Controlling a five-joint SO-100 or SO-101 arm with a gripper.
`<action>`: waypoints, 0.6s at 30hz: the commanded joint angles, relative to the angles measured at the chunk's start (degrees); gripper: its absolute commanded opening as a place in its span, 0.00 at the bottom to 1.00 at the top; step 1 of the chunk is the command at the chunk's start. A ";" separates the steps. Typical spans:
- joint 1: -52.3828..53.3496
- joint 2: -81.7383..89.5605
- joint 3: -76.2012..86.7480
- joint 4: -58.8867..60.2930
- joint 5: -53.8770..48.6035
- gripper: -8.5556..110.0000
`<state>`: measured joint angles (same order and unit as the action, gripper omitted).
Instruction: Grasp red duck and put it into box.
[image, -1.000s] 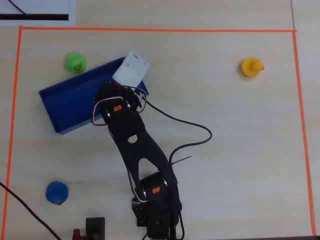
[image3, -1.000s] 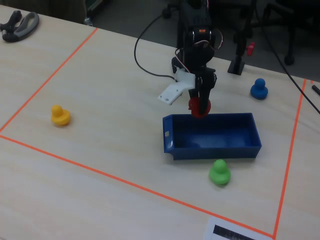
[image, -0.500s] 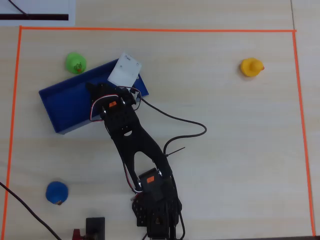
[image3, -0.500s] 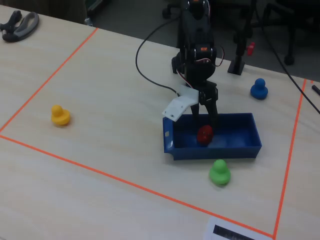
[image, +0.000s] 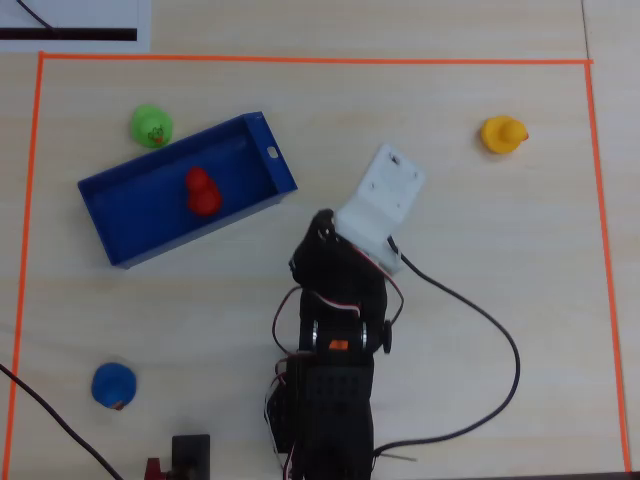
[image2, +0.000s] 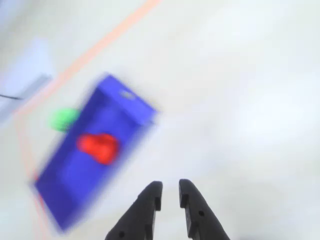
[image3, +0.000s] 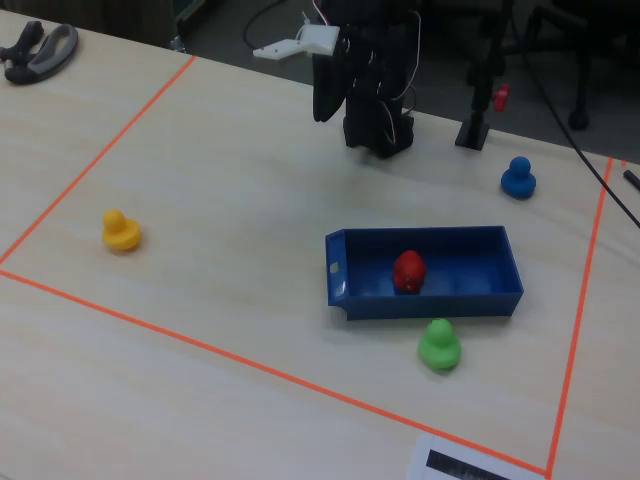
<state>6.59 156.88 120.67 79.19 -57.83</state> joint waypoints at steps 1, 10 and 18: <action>0.62 23.99 12.04 1.41 -5.54 0.07; 4.31 32.70 43.24 -10.46 -8.17 0.07; 1.67 32.78 57.57 -9.23 -9.23 0.07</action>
<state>10.02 188.79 178.59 67.68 -67.24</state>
